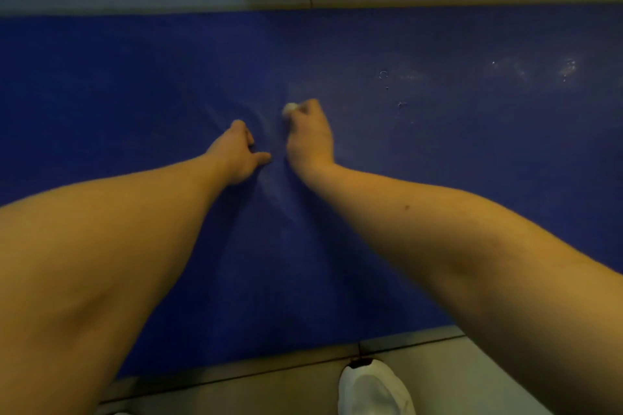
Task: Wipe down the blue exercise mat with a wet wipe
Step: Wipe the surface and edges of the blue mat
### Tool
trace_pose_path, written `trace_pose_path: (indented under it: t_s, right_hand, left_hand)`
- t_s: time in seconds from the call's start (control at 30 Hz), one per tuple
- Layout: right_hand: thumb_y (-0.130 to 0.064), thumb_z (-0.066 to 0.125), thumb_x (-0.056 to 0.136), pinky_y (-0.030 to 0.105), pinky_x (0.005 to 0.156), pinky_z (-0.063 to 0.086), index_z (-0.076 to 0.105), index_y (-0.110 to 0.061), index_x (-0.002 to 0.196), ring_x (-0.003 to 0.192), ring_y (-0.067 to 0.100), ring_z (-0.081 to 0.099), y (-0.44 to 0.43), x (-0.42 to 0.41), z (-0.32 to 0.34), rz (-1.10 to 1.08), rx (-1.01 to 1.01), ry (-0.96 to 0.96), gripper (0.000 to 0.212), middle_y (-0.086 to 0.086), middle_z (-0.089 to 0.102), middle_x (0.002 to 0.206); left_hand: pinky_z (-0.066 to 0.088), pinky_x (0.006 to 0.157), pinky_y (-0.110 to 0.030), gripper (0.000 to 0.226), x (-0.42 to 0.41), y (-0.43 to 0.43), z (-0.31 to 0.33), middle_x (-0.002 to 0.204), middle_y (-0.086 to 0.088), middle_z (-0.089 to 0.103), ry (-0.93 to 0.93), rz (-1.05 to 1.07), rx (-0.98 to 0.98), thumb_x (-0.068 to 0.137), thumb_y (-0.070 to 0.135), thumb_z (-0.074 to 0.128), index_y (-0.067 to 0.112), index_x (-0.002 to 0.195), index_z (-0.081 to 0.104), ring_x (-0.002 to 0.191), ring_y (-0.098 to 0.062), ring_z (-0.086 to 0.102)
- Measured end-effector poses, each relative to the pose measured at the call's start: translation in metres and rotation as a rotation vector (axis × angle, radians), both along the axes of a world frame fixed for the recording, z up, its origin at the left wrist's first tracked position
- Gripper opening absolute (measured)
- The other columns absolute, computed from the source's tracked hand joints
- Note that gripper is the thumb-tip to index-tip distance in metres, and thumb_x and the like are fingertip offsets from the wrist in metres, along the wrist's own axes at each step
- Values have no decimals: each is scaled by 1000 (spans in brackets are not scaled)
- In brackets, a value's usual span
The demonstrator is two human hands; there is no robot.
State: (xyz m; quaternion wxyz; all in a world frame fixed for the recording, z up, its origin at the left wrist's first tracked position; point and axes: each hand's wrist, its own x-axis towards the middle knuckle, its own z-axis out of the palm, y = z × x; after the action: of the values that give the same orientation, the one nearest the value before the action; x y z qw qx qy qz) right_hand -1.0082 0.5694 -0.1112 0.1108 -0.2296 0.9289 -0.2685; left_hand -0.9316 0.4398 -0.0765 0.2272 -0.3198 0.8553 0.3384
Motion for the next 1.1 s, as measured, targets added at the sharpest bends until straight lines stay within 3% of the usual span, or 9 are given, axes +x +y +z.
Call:
trace_pose_path:
  t_s: [0.1, 0.23, 0.33, 0.53, 0.6, 0.73, 0.9, 1.0, 1.1]
  right_hand:
    - [-29, 56, 94, 46, 72, 45, 53, -19, 78, 75, 19, 53, -21, 15, -7, 192, -45, 72, 19, 8, 61, 85]
    - [-11, 54, 95, 36, 75, 42, 49, -35, 78, 87, 21, 49, -8, -32, 5, 407, 88, 193, 30, 5, 52, 96]
    - [-4, 50, 93, 24, 80, 33, 69, -17, 107, 100, 27, 52, 27, -99, 4, 82, 144, 108, 27, 14, 54, 114]
    - [0, 54, 92, 27, 81, 39, 63, -9, 122, 107, 30, 58, 18, -127, 2, -330, 155, 59, 32, 12, 46, 133]
    - [0, 55, 91, 30, 85, 42, 64, -10, 121, 106, 30, 57, -13, -94, -4, -223, 103, 82, 33, 13, 48, 130]
    - [-4, 58, 91, 35, 67, 39, 62, -7, 110, 92, 28, 54, -58, -28, -16, 202, 35, 178, 20, 11, 53, 112]
    - [-11, 57, 94, 38, 66, 49, 61, -11, 113, 96, 29, 54, -40, -77, -18, 497, 84, 329, 19, 9, 53, 112]
    - [-14, 54, 97, 34, 74, 45, 56, -17, 100, 101, 30, 58, 1, -140, -9, 212, 199, 353, 4, 10, 57, 112]
    - [-15, 53, 99, 38, 90, 46, 60, -9, 119, 112, 33, 57, 24, -189, -3, -128, 277, 219, 22, 12, 50, 132]
  left_hand:
    - [40, 74, -36, 48, -6, -1, 1, 103, -11, 56, -48, -43, -1, 90, 30, 72, 5, 120, 44, 76, -19, 50]
    - [45, 88, -41, 67, -18, -1, 0, 124, -17, 57, -131, -30, -8, 87, 34, 76, 2, 132, 39, 113, -37, 57]
    - [46, 95, -44, 73, -23, 2, -1, 132, -20, 53, -187, -11, -1, 88, 37, 76, 2, 137, 34, 118, -40, 55]
    - [46, 101, -48, 82, -27, -1, -5, 137, -19, 49, -232, -31, -28, 88, 42, 73, 4, 144, 28, 123, -40, 52]
    - [47, 101, -47, 85, -27, -1, -3, 137, -17, 49, -238, -36, -38, 89, 43, 72, 6, 148, 25, 123, -40, 52]
    - [46, 100, -45, 89, -30, -1, -4, 143, -16, 48, -272, -59, -68, 88, 43, 73, 8, 152, 22, 126, -39, 51]
    - [44, 103, -46, 88, -32, 1, -5, 146, -17, 44, -271, -42, -64, 90, 42, 72, 6, 152, 20, 129, -39, 49]
    - [45, 103, -47, 90, -32, 1, -6, 146, -17, 43, -279, -36, -54, 91, 42, 71, 6, 153, 17, 130, -40, 48]
    - [45, 102, -47, 92, -33, 1, -5, 147, -18, 42, -286, -49, -60, 91, 42, 70, 6, 154, 14, 130, -40, 47]
